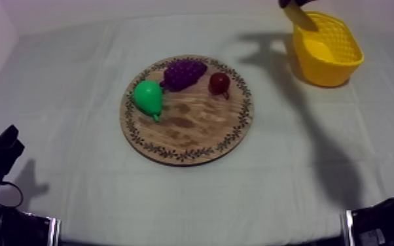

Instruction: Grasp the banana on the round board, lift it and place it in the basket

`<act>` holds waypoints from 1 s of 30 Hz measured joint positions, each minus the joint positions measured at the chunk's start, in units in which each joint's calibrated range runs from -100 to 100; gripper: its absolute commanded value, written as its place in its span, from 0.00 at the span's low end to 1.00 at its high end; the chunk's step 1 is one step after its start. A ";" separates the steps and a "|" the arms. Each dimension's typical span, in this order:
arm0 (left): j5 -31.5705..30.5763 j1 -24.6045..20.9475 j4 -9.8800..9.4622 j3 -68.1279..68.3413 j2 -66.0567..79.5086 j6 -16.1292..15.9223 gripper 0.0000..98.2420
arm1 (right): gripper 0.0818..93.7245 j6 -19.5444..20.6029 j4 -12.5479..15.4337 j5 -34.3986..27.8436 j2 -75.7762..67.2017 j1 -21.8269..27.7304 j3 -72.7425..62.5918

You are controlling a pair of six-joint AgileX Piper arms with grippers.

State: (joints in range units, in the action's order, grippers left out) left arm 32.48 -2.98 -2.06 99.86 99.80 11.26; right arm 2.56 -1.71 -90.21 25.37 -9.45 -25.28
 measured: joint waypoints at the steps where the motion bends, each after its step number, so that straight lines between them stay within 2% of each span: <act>1: 0.00 0.00 0.00 0.00 0.00 0.00 0.00 | 0.25 -0.11 -0.19 0.00 0.32 1.22 -0.64; 9: 0.00 0.00 0.00 0.00 0.00 0.00 0.00 | 0.26 -1.01 -1.27 3.07 3.47 9.11 -1.39; 14: 0.00 0.00 0.00 0.00 0.00 0.00 0.00 | 0.27 -1.34 -1.74 5.51 5.34 11.80 0.95; 30: 0.00 0.00 0.00 0.00 0.00 0.00 0.00 | 0.27 -2.56 -1.68 8.91 11.02 11.63 2.87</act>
State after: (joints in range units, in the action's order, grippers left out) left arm 32.48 -2.98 -2.06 99.86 99.80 11.26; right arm 0.00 -3.39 -81.30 36.38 2.19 -22.41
